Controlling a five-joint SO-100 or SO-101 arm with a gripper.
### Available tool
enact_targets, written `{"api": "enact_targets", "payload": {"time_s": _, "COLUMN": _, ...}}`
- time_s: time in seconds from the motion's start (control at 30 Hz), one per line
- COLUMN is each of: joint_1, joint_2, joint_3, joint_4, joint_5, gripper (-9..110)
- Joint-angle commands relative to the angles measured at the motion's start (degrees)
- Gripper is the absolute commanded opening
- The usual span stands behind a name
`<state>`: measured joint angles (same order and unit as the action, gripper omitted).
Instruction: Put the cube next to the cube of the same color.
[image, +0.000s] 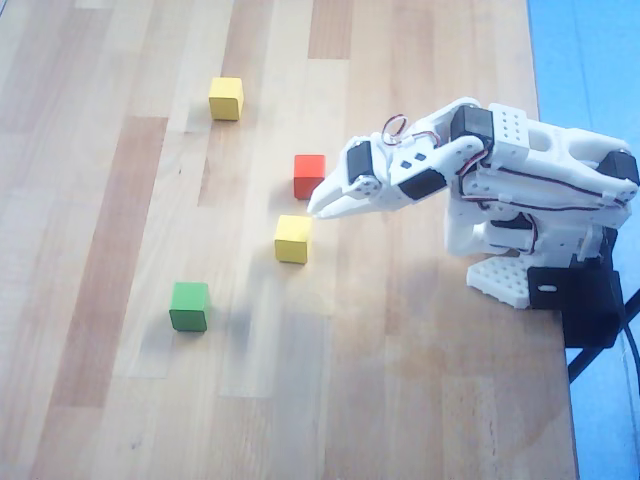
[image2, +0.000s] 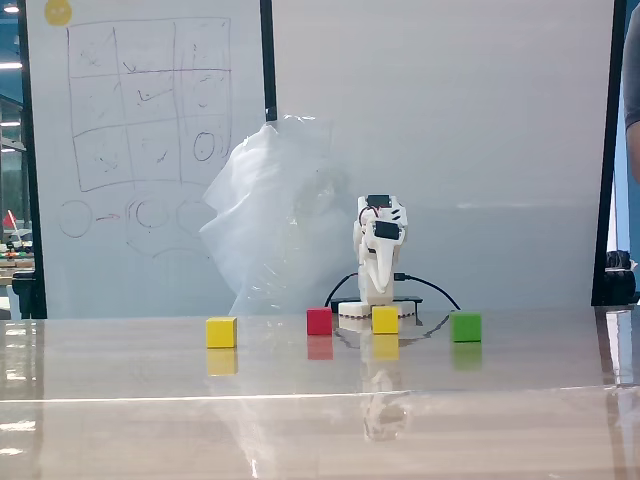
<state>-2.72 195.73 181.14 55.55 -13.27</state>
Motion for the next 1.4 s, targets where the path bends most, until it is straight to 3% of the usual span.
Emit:
{"api": "enact_targets", "payload": {"time_s": 0.0, "joint_1": -0.7, "joint_2": 1.9, "joint_3": -1.1, "joint_4": 0.0, "joint_5": -0.3, "gripper": 0}}
{"api": "enact_targets", "payload": {"time_s": 0.83, "joint_1": 0.2, "joint_2": -0.2, "joint_3": -6.6, "joint_4": 1.1, "joint_5": -0.5, "gripper": 0}}
{"api": "enact_targets", "payload": {"time_s": 1.0, "joint_1": 0.2, "joint_2": -18.6, "joint_3": -14.4, "joint_4": 1.1, "joint_5": -0.4, "gripper": 0}}
{"api": "enact_targets", "payload": {"time_s": 1.2, "joint_1": 0.0, "joint_2": -43.9, "joint_3": -36.2, "joint_4": 1.7, "joint_5": -0.4, "gripper": 0}}
{"api": "enact_targets", "payload": {"time_s": 1.37, "joint_1": -0.7, "joint_2": -58.7, "joint_3": -54.4, "joint_4": 11.3, "joint_5": -0.4, "gripper": 0}}
